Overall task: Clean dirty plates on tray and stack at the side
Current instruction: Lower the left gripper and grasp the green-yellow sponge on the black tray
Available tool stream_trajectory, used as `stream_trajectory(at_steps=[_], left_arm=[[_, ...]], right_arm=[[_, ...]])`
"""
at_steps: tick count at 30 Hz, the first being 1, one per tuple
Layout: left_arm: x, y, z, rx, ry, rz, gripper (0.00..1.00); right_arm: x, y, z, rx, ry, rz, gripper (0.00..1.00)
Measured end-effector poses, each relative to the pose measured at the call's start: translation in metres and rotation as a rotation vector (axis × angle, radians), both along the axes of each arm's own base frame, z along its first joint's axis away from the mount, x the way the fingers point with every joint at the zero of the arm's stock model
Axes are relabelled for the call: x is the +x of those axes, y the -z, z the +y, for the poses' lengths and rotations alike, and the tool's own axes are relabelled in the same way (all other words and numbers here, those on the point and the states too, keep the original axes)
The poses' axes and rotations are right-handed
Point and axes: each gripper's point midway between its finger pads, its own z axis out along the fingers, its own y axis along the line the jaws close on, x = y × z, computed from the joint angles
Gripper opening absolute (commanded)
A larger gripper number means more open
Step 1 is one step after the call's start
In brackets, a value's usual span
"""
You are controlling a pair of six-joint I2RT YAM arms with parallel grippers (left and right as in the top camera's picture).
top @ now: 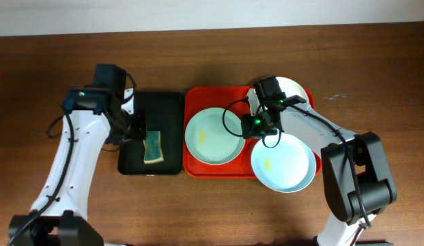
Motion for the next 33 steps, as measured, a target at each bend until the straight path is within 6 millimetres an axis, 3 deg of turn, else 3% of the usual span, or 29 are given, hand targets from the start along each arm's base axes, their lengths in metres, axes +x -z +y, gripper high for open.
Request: stream_trajectory(at_steps=[3,9,19,33], left_arm=[[0.003,0.023,0.001,0.002,-0.009,-0.013,0.3],[0.009,0.045,0.0,0.001,-0.011,-0.011,0.34],[0.018,0.097,-0.012,0.013,0.023,0.085,0.31],[0.021,0.109,-0.008,0.059,0.028,0.085,0.31]], right_arm=[[0.0,0.0,0.0,0.0,0.0,-0.001,0.04],[0.0,0.0,0.0,0.0,0.001,-0.001,0.04],[0.001,0.0,0.0,0.001,0.006,0.0,0.04],[0.001,0.0,0.0,0.002,0.01,0.002,0.05]])
